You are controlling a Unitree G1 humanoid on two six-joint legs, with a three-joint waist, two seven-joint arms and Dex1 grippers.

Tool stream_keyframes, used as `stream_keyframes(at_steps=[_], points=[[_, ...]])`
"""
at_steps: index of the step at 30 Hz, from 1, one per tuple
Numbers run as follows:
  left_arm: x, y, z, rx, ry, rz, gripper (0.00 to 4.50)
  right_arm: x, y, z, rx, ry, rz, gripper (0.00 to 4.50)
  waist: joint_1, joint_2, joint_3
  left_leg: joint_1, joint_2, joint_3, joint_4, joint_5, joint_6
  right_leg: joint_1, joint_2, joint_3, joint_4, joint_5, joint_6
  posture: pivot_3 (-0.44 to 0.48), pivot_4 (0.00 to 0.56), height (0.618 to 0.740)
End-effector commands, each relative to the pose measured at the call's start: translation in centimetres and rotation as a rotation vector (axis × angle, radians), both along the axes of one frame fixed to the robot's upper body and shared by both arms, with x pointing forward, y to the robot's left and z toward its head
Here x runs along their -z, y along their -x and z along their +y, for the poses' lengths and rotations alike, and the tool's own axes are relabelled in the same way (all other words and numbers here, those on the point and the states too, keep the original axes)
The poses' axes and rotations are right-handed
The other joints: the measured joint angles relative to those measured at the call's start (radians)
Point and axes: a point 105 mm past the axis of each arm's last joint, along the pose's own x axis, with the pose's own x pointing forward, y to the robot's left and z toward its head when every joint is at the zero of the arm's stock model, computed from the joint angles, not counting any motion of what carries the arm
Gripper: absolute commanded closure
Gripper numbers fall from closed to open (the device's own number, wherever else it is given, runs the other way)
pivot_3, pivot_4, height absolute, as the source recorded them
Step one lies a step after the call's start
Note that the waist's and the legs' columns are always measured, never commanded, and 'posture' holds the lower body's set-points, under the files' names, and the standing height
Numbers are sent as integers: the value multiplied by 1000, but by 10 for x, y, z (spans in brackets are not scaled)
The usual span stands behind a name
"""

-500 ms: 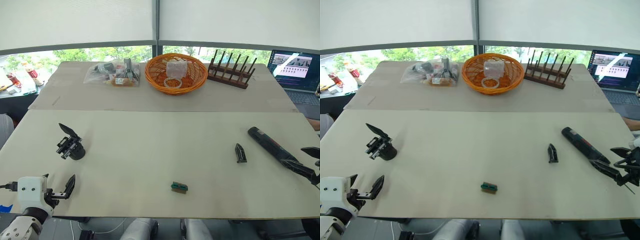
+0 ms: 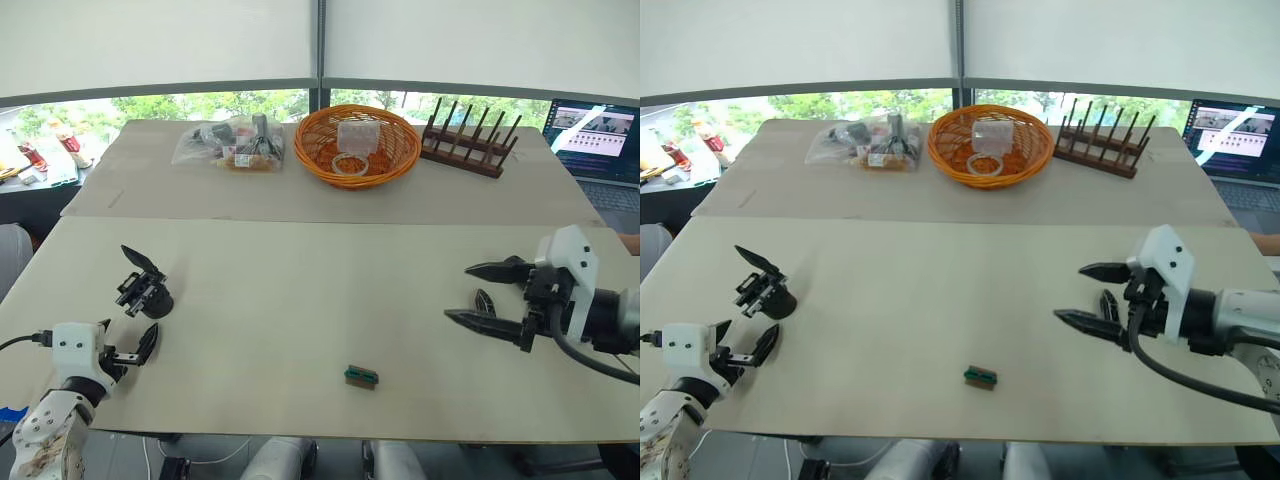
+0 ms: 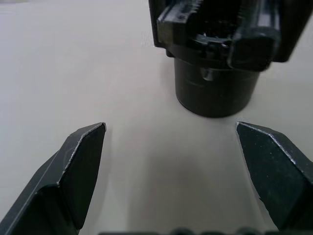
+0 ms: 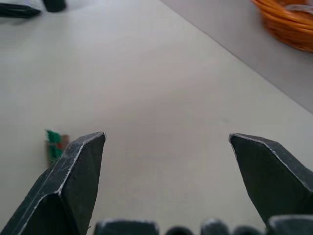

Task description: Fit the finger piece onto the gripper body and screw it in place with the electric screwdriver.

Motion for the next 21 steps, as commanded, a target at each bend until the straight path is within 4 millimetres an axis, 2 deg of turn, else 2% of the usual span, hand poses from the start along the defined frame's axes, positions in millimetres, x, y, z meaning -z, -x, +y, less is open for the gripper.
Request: stream_keyframes(at_steps=[1, 6, 12, 18, 21], points=[[-1, -9, 0, 25, -25, -8, 0, -9, 6, 14, -83, -42, -23, 26, 3, 0, 0, 0, 0, 0, 0, -1, -1, 0, 0, 0, 0, 0, 0, 0, 150, 740], [-12, -26, -17, 102, -21, -43, 0, -5, 7, 28, -135, -63, -37, 26, 11, 0, 0, 0, 0, 0, 0, -1, -1, 0, 0, -3, 0, 0, 0, 0, 150, 740], [-25, -27, -26, 132, -4, -67, 0, 1, 6, 31, -127, -70, -45, 26, 3, -1, 0, 0, 0, 0, 0, -1, -1, 0, 1, -3, 1, 0, 0, 0, 150, 740], [-20, -43, -26, 112, -33, -57, 0, 7, 3, 36, -116, -76, -64, 26, 3, -1, 0, 0, 0, 0, 0, 0, -2, -1, 2, -3, 1, 0, 0, 0, 150, 740], [-24, -52, -34, 127, -22, -76, 0, 7, 0, 36, -111, -74, -81, 26, 3, -1, 0, 0, 0, 0, 1, 0, -2, -1, 2, -3, 1, 1, 0, 0, 150, 740]])
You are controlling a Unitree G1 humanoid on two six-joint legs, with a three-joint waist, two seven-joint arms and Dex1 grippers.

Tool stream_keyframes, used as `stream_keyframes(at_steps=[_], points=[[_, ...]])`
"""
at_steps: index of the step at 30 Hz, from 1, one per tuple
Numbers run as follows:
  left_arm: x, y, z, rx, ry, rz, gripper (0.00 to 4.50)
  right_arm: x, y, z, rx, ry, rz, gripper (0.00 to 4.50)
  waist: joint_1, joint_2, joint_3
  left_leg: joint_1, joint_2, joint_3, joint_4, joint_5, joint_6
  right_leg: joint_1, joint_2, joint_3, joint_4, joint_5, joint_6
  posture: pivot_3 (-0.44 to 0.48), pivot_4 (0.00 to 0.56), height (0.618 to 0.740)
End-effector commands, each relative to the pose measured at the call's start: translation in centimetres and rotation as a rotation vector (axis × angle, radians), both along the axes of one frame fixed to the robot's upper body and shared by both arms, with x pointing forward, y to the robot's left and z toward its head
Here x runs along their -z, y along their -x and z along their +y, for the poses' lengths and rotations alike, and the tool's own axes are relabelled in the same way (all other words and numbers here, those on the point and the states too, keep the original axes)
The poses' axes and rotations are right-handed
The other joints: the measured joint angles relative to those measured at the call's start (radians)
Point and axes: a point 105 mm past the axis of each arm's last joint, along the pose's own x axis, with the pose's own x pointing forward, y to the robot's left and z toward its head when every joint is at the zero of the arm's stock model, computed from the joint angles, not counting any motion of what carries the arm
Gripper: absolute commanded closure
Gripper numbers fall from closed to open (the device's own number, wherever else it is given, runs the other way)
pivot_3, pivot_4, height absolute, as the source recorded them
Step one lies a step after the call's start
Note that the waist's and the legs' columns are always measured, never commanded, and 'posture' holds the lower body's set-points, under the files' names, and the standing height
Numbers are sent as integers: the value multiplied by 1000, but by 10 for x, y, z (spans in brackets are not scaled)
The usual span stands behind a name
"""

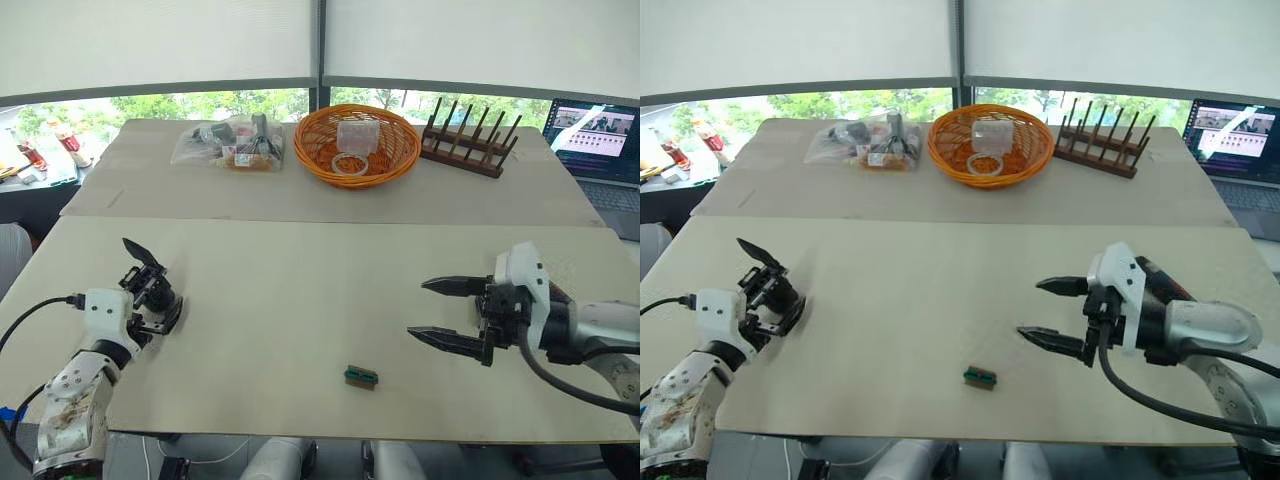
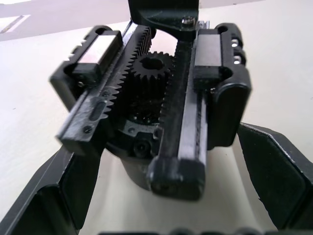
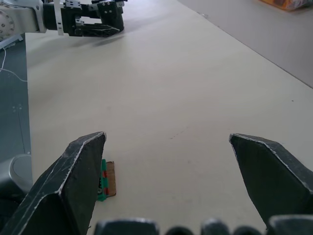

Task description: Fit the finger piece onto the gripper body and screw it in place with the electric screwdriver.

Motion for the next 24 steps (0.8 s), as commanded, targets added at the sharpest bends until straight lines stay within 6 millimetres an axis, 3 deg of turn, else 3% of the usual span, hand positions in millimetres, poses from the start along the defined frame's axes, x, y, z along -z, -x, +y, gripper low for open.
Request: stream_keyframes(at_steps=[1, 2, 6, 7, 8, 14, 19, 24], points=[[-12, -10, -8, 16, -20, -47, 0, -10, -2, 2, -7, 7, -75, 26, 1, 0, 0, 0, 0, 0, 0, 0, 0, 0, 0, 0, 0, 0, 0, 0, 150, 740], [-12, -12, -11, 19, -23, -50, 0, -10, -3, 2, -4, 7, -78, 26, 2, 0, 0, 0, 0, 0, 0, 0, 0, 0, 0, 0, 0, 0, 0, 0, 150, 740], [-15, -10, -23, 8, -11, -68, 1759, -9, -3, 4, -6, 8, -83, 0, 4, 0, 0, 0, 0, 0, 0, 0, 0, 0, 0, 0, 0, 0, 0, 0, 150, 740], [-16, -7, -29, 0, -3, -73, 1978, -9, -3, 5, -8, 5, -85, 0, 3, -1, 0, 0, 0, 0, 0, 1, -1, 0, 0, 0, 0, 0, 0, 0, 150, 740], [-17, -4, -33, -6, 3, -76, 1972, -9, -3, 6, -9, 4, -86, 0, 2, -1, 0, 0, 0, 0, 0, 2, -3, 0, 0, 0, -1, 0, 0, 0, 150, 740], [-42, -4, -121, 123, 59, -148, 1972, -7, -5, 12, -21, -4, -91, 0, 19, -2, 0, -4, -1, 1, 3, 2, -4, -1, -1, 0, -2, 0, 1, 0, 150, 740], [-54, -30, -155, 125, 86, -191, 1972, -5, -6, 15, -39, 1, -86, 0, 11, -8, 0, -14, -1, 1, 5, 4, -8, -10, 0, 0, 1, 3, 0, 0, 150, 740], [-55, -58, -185, 185, 97, -214, 1972, -3, -10, 20, -63, 17, -96, 0, -1, -8, 0, -12, 2, 1, 5, 6, -11, -10, 4, 1, 2, 4, -3, 0, 150, 740]])
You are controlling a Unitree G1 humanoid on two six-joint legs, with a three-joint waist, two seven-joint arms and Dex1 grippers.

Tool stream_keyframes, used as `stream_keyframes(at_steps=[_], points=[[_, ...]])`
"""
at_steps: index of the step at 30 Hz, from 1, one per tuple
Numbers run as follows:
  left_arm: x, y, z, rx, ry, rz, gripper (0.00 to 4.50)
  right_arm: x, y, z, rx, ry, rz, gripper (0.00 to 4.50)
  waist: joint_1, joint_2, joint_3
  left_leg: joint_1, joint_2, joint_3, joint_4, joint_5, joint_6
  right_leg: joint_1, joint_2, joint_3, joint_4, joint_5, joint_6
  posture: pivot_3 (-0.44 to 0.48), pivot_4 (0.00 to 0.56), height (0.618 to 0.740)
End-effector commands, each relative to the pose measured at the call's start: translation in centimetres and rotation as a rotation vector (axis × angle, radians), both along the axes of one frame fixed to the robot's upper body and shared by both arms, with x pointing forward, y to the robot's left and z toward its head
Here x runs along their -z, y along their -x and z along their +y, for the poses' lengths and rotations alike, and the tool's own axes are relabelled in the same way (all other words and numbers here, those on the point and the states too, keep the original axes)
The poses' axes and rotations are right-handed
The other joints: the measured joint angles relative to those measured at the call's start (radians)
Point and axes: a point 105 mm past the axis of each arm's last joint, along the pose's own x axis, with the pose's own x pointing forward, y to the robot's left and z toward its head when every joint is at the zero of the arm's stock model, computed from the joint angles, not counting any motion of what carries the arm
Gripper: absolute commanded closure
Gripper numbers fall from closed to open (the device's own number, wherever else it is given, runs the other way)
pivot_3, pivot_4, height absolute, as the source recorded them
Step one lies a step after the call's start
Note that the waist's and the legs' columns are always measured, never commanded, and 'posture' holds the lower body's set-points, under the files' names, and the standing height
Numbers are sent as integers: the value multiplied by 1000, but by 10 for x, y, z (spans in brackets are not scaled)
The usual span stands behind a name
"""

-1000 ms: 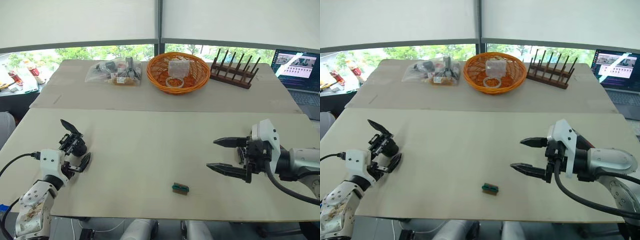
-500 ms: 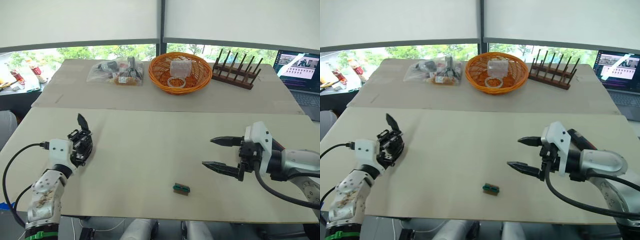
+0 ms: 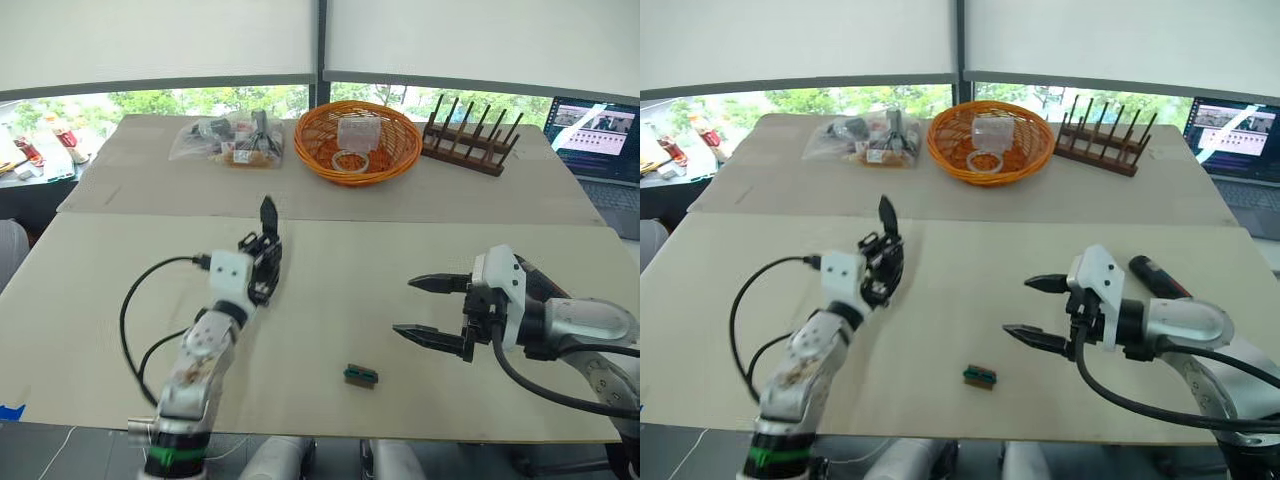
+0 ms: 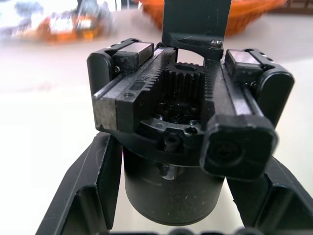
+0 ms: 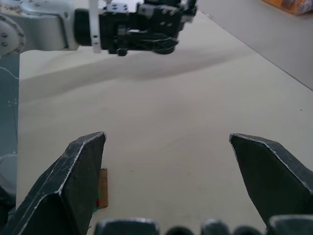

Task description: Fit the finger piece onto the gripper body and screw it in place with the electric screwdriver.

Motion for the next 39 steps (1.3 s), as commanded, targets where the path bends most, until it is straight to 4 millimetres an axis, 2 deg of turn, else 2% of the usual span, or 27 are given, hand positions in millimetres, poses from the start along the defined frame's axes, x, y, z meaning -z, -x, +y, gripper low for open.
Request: stream_keyframes(at_steps=[1, 4, 7, 9, 11, 12, 17, 21, 24, 29, 33, 39], points=[[-10, -9, -17, 36, -4, -74, 1972, -11, -3, 6, -30, -5, -64, 0, -3, 0, 0, 0, 0, 0, 0, 0, 0, 0, 1, 0, 0, 0, 0, 0, 150, 740], [10, -11, -26, 62, -12, -44, 1972, -11, -6, 7, -31, -4, -68, 0, -5, 0, 0, 0, 0, 0, 0, 1, 0, 0, 1, 1, 0, 0, 0, 0, 150, 740], [25, -8, -24, 68, -20, -14, 1972, -11, -6, 8, -32, -2, -73, 0, -4, 0, 0, -1, 0, 0, 0, 1, 2, -1, 1, 2, 0, 0, -1, 0, 150, 740], [33, 0, -18, 80, -14, 14, 914, -13, -7, 8, -25, -7, -79, 0, -4, 0, 0, -1, 0, 0, 0, 1, 2, -1, 1, 3, -1, 0, -1, 0, 150, 740], [36, 6, -13, 92, -22, 22, 144, -14, -8, 8, -17, -14, -81, 0, -9, 0, 0, 0, 0, 0, 0, 1, 3, -1, 2, 5, 0, 0, -1, 0, 150, 740], [38, 10, -8, 98, -28, 32, 65, -13, -7, 8, -17, -14, -82, 0, -9, 1, -1, 0, 0, 0, 0, 1, 2, -1, 2, 6, 0, 0, -1, 0, 150, 740], [42, 26, 6, 197, -72, 83, 65, -13, -7, 9, -11, -16, -89, 0, -16, 1, -1, 1, 0, 0, 0, 0, 1, 0, 2, 6, 1, 1, -1, 0, 150, 740], [42, 28, 16, 343, -143, 119, 65, -14, -8, 9, -5, -18, -95, 0, -18, 1, -1, 3, 1, 0, 0, -2, 5, 0, 5, 5, 3, 1, -2, 0, 150, 740], [41, 19, 28, 486, -202, 141, 65, -16, -8, 8, -1, -14, -102, 0, -17, 1, -1, 4, 2, 0, 0, -1, 4, 0, 6, 3, 3, 2, -4, 0, 150, 740], [38, 3, 35, 642, -238, 159, 65, -17, -6, 7, 7, -5, -108, 0, -18, 1, -1, 4, 2, 0, 0, 0, 4, 0, 7, 3, 3, 4, -5, 0, 150, 740], [31, -13, 30, 689, -225, 140, 65, -17, -5, 6, 21, -2, -108, 0, -20, 1, -1, 2, 2, 0, 0, 4, 0, -1, 7, 2, 2, 5, -6, 0, 150, 740], [25, -34, 21, 675, -227, 76, 65, -16, 0, 5, 47, -12, -107, 0, -21, 1, -1, 0, 2, 0, 0, 7, 5, -2, 5, 3, 0, 5, -5, 0, 150, 740]])
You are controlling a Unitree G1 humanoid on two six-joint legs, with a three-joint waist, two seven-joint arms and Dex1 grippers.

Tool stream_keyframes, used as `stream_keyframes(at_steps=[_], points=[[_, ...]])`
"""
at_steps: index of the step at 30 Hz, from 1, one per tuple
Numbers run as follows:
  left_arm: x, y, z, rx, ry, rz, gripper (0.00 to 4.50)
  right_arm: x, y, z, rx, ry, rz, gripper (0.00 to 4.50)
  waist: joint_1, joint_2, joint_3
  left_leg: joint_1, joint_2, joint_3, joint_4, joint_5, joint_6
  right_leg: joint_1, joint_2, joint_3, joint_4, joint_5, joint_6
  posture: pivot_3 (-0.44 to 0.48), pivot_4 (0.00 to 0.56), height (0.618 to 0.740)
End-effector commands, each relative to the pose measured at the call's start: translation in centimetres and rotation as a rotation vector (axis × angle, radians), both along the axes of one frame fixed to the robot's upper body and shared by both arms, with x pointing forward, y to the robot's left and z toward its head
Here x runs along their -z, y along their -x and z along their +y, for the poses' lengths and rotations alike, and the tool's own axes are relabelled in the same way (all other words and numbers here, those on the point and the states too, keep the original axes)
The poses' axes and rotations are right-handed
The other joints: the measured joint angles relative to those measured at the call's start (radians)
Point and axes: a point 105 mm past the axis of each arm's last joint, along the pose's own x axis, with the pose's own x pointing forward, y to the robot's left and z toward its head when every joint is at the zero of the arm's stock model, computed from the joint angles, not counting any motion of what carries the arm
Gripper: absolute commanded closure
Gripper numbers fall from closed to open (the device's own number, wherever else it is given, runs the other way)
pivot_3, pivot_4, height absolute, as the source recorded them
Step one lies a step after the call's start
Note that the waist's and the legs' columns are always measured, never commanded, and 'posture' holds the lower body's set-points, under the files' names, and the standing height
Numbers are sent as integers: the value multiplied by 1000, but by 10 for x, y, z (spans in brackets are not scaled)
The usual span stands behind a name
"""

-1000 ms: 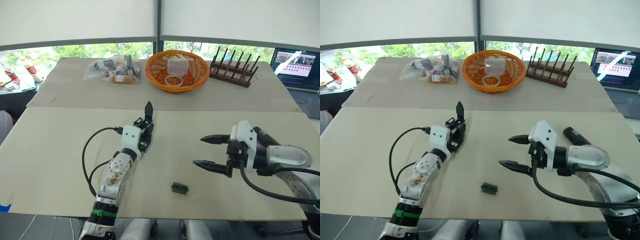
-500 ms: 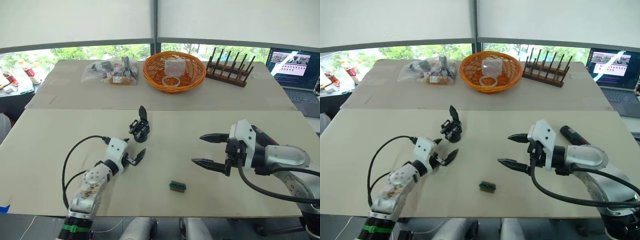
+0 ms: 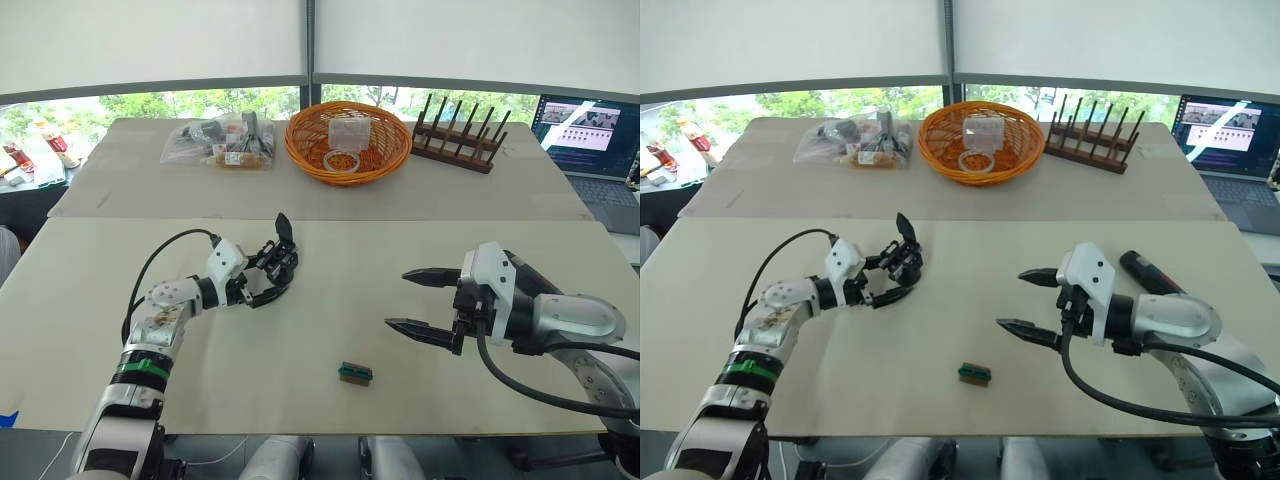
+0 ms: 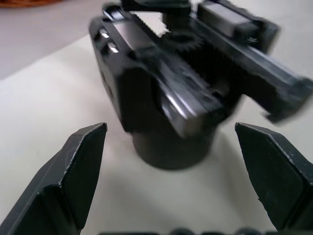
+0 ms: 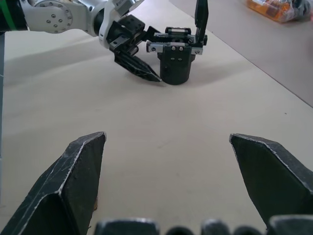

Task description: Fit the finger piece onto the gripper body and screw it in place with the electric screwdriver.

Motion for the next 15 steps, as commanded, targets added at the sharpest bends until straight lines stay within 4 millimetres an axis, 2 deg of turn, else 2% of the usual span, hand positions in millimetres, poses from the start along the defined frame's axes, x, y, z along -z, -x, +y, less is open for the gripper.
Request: stream_keyframes(at_steps=[1, 3, 5, 6, 7, 10, 12, 15], points=[[-9, -7, -4, 11, 25, -40, 65, -10, 6, 2, -5, -10, -45, 0, -2, 0, 0, 0, 0, 0, 0, 0, 0, 0, -1, 0, 0, 0, 0, 0, 150, 740], [-8, -6, -6, 24, 37, -32, 589, -10, 6, 2, -1, -9, -44, 0, -3, 0, 0, 0, 0, 0, 0, 0, 1, 0, 0, 1, 0, 0, 0, 0, 150, 740], [-6, -3, -6, 34, 36, -30, 1337, -10, 6, 1, 11, -13, -46, 0, -6, 0, 0, 0, 0, 0, 0, 0, 1, 0, 0, 1, 0, 0, 0, 0, 150, 740], [-6, 0, -4, 23, 40, -36, 1881, -9, 6, 1, 16, -15, -46, 0, -6, 0, 0, 0, 0, 0, 0, 0, 1, 0, 0, 2, 0, 0, 0, 0, 150, 740], [-8, 2, -1, -1, 51, -46, 2146, -9, 7, 1, 19, -15, -46, 0, -10, 0, 0, 0, 0, 0, 0, 0, 1, 0, 0, 2, 1, 0, 0, 0, 150, 740], [-17, 13, 10, -115, 102, -91, 2129, -6, 9, 2, 21, -19, -42, 0, -23, 0, 0, 0, 1, 0, 0, 0, 2, 0, 0, 6, 0, 0, 0, 0, 150, 740], [-25, 14, 16, -258, 141, -123, 2129, -5, 7, 3, 26, -19, -53, 0, -29, 0, 0, 0, 1, 0, 0, 0, 2, 0, 1, 7, 0, 0, 0, 0, 150, 740], [-29, 25, 4, -362, 164, -124, 2129, -9, 2, 7, 24, -37, -73, 0, -27, 0, 0, 0, 1, 0, 0, 0, 1, 0, 1, 7, 1, 0, 0, 0, 150, 740]])
